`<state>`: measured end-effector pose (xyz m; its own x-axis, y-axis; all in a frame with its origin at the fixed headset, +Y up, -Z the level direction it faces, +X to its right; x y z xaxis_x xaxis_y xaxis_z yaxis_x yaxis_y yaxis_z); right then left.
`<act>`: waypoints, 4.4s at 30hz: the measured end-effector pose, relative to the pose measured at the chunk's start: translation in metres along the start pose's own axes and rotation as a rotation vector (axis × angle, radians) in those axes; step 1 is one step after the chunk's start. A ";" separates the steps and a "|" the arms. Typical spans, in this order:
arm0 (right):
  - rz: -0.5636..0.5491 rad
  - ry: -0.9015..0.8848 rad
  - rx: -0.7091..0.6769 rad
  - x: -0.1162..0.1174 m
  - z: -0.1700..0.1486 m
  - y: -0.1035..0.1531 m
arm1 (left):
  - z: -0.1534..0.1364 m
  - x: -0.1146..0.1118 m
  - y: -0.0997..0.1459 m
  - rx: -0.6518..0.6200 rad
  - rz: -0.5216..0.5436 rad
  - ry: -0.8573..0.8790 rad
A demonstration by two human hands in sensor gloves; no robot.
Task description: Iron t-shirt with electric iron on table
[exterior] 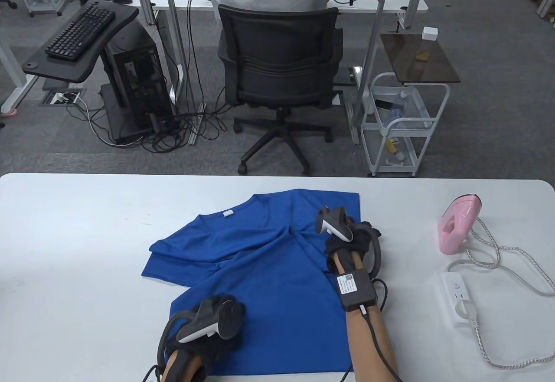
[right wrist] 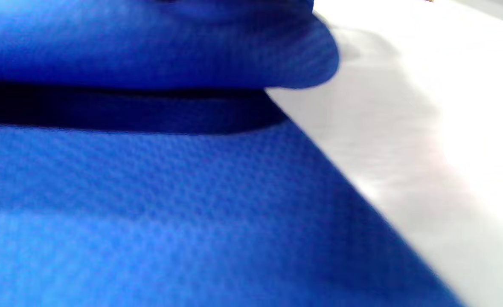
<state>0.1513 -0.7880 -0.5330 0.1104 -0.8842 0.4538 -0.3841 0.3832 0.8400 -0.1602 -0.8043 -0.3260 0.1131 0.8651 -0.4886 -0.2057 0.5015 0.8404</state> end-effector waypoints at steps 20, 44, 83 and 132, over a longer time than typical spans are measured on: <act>-0.023 -0.022 -0.013 -0.003 -0.092 0.003 | 0.026 0.007 0.006 -0.085 0.082 -0.018; -0.007 -0.076 -0.196 0.029 -0.127 0.056 | 0.013 0.049 0.008 0.023 0.246 0.011; -0.019 0.248 -0.317 0.081 -0.148 0.103 | -0.018 0.107 -0.133 0.284 0.098 -0.080; -0.018 0.200 -0.326 0.085 -0.156 0.092 | -0.015 0.025 -0.034 0.071 0.110 -0.158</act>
<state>0.2678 -0.7859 -0.3706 0.3038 -0.8344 0.4599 -0.0718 0.4613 0.8844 -0.1653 -0.8002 -0.3706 0.2464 0.9019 -0.3548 -0.1569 0.3983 0.9037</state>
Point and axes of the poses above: the tracker on the back of each hand, its own z axis roughly to the thumb side, its own y axis roughly from the fingertips to the wrist, x = y × z, the point moved 1 cm from there along -y, roughly from the wrist to the fingertips, and after that the axes turned 4 degrees about x, right-handed, at the moved point
